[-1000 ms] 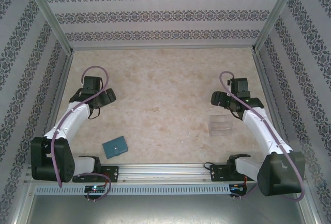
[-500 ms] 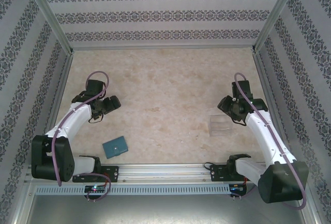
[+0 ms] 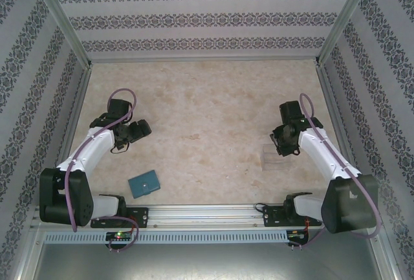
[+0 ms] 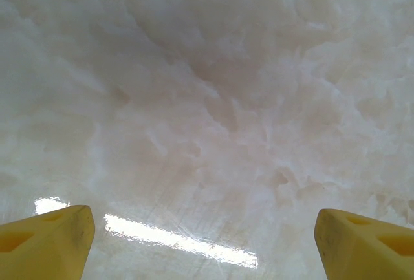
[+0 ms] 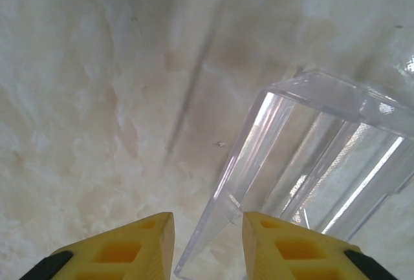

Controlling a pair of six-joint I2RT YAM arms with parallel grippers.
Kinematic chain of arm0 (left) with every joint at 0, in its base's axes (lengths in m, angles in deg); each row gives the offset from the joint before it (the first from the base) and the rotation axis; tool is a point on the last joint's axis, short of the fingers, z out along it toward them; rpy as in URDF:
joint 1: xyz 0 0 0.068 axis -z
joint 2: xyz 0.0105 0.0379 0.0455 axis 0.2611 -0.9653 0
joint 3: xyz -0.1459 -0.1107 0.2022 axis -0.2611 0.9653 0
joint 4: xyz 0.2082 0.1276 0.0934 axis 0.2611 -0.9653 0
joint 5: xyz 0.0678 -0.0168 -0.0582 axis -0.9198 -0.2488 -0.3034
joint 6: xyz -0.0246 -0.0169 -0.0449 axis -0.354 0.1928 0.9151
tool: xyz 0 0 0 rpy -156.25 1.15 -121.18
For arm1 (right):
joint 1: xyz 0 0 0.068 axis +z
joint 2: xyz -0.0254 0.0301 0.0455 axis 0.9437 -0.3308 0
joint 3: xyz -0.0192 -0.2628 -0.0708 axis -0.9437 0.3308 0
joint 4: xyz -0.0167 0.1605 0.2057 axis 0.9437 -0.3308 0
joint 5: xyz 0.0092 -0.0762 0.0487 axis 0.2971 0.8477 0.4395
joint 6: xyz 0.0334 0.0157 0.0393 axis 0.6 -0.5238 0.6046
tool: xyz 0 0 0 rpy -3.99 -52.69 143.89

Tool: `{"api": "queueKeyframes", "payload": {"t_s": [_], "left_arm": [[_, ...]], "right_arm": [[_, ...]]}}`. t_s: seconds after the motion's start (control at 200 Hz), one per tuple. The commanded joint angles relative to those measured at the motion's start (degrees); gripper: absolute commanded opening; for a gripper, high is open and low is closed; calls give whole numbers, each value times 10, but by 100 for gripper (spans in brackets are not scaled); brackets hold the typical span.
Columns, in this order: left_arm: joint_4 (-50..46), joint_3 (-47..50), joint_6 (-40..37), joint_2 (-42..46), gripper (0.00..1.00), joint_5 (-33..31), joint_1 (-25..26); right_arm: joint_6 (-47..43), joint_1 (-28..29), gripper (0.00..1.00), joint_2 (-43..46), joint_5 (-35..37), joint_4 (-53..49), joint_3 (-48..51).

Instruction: Take the credit cards out of the card holder

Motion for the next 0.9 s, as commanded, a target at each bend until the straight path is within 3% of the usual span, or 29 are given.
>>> {"api": "queueKeyframes", "payload": {"t_s": [0.0, 0.335, 0.894], "left_arm": [[-23, -13, 2, 4, 89, -5, 8], [-21, -16, -1, 4, 89, -8, 8], [-27, -26, 2, 8, 89, -12, 8]], "right_arm": [[40, 4, 34, -15, 2, 5, -25], [52, 3, 35, -51, 0, 12, -25], [46, 3, 33, 3, 21, -25, -35]]}}
